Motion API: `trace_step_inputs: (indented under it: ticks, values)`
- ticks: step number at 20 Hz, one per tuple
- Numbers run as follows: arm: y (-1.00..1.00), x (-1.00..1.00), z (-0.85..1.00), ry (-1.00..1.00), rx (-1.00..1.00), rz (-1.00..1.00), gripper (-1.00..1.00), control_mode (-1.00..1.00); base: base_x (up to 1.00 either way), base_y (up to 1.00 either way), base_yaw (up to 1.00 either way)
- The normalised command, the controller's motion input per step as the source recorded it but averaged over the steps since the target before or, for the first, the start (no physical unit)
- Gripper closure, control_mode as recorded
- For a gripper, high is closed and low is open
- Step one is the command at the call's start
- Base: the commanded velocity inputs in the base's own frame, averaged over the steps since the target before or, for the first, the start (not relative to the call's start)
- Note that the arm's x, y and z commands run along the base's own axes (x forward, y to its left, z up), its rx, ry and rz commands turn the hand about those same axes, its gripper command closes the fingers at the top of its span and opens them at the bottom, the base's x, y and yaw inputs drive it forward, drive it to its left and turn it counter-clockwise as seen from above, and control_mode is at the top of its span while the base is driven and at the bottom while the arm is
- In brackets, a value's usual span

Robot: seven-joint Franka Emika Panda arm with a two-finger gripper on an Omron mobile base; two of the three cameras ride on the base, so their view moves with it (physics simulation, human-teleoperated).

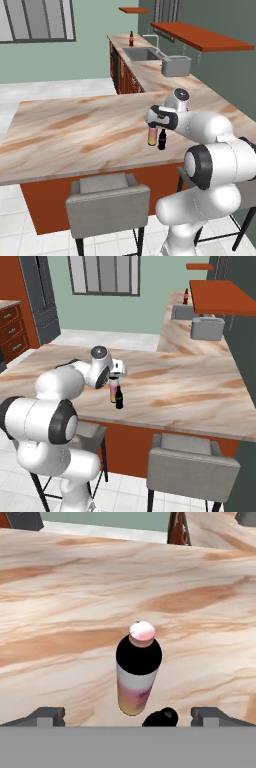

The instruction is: Place the large bottle from the dining counter next to the other large bottle outside the sink, and place the small bottle from the dining counter next to the other small bottle inside the sink.

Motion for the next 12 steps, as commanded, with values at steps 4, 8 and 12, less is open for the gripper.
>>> trace_step_inputs:
  ticks: [4, 8, 12]
  values:
    - [0.00, 0.20, -0.05, -0.01, 0.00, 0.00, -1.00, -1.00, 0.00, 0.00, 0.00]
    - [0.00, 0.19, 0.00, 0.01, 0.00, 0.00, -1.00, -1.00, 0.00, 0.00, 0.00]
    - [0.00, 0.24, -0.02, 0.02, 0.00, 0.00, -1.00, -1.00, 0.00, 0.00, 0.00]
